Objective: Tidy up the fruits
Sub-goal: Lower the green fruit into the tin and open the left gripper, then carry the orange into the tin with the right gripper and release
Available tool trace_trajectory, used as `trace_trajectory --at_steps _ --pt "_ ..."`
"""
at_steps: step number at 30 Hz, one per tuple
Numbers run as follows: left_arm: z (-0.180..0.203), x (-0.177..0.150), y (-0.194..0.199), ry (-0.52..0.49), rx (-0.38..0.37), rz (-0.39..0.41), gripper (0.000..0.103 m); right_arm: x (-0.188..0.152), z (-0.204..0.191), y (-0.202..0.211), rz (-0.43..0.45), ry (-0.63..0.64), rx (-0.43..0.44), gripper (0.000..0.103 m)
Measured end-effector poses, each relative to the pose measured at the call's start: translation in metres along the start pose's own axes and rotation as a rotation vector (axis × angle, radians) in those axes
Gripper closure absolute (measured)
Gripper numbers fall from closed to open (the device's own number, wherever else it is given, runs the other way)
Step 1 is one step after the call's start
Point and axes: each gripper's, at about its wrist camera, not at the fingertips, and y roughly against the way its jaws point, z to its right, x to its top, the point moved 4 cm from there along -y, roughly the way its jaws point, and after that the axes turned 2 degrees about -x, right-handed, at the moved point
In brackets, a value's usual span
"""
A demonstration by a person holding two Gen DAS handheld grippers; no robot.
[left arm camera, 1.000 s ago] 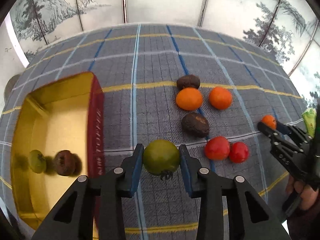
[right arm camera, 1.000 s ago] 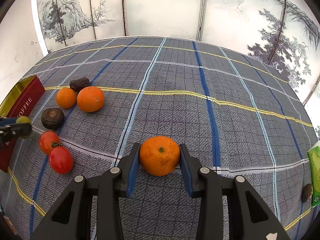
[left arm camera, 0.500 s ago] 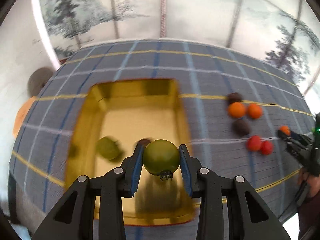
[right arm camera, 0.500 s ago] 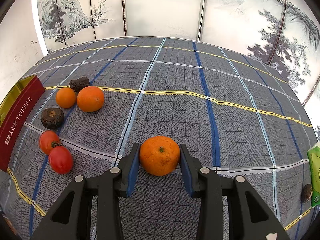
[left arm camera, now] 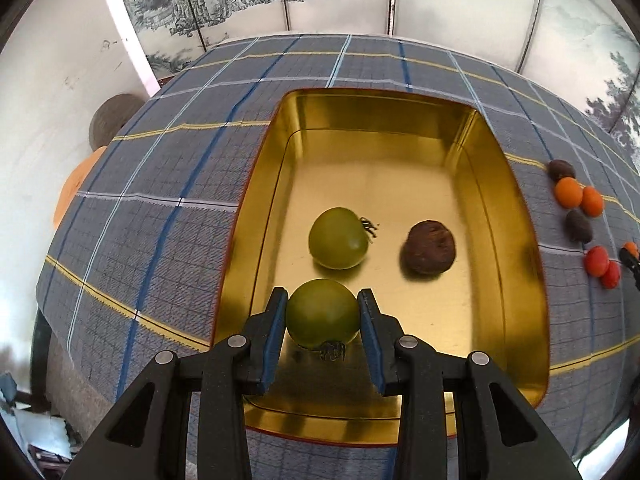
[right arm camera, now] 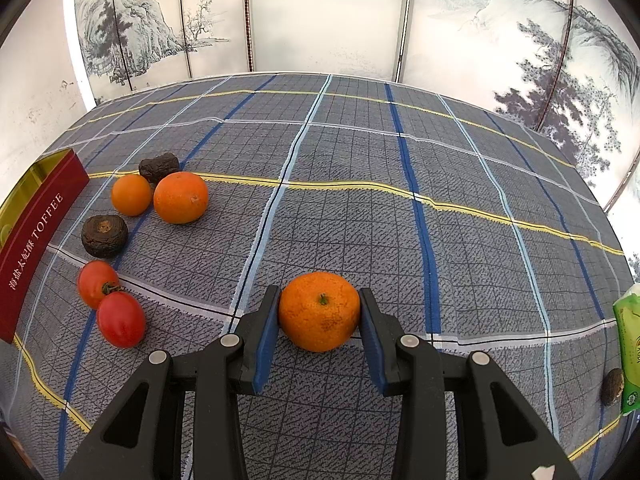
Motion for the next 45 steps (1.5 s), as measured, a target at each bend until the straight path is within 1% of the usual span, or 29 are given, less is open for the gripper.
trace_trajectory --at_steps 10,21,24,25,26,28,32,36,39,41,45 --pt "-0.010 -0.003 -0.009 -0.013 0.017 -0.012 0.066 0.000 -0.001 0.000 0.001 0.001 -0.001 0.068" --pt "-0.006 -0.004 -0.010 -0.056 0.024 -0.005 0.064 0.001 -0.004 0.005 -0.007 -0.006 0.003 0.068" --pt "-0.006 -0.004 -0.009 -0.048 0.003 0.003 0.059 0.006 -0.011 0.012 -0.001 -0.003 0.018 0.068" --pt "-0.006 -0.003 -0.007 -0.045 0.000 0.008 0.055 0.009 -0.015 0.016 0.004 -0.001 0.027 0.068" --pt "-0.005 -0.003 -0.006 -0.044 0.001 0.016 0.051 0.012 -0.021 0.020 0.015 0.010 0.035 0.068" --pt "-0.004 -0.001 -0.001 -0.048 -0.006 0.037 0.048 0.017 -0.030 0.027 0.028 0.026 0.050 0.068" --pt "-0.002 -0.001 0.007 -0.049 -0.026 0.064 0.042 0.030 -0.062 0.041 0.057 0.079 0.121 0.068" --pt "-0.005 -0.003 0.023 -0.034 -0.059 0.108 0.038 0.038 -0.103 0.051 0.071 0.136 0.209 0.068" --pt "-0.013 -0.005 0.037 -0.011 -0.070 0.145 0.035 0.042 -0.140 0.056 0.075 0.179 0.280 0.068" --pt "-0.022 -0.006 0.046 0.007 -0.063 0.166 0.033 0.044 -0.168 0.060 0.076 0.217 0.324 0.068" --pt "-0.044 -0.011 0.061 0.055 -0.017 0.204 0.030 0.047 -0.213 0.064 0.071 0.276 0.404 0.068"
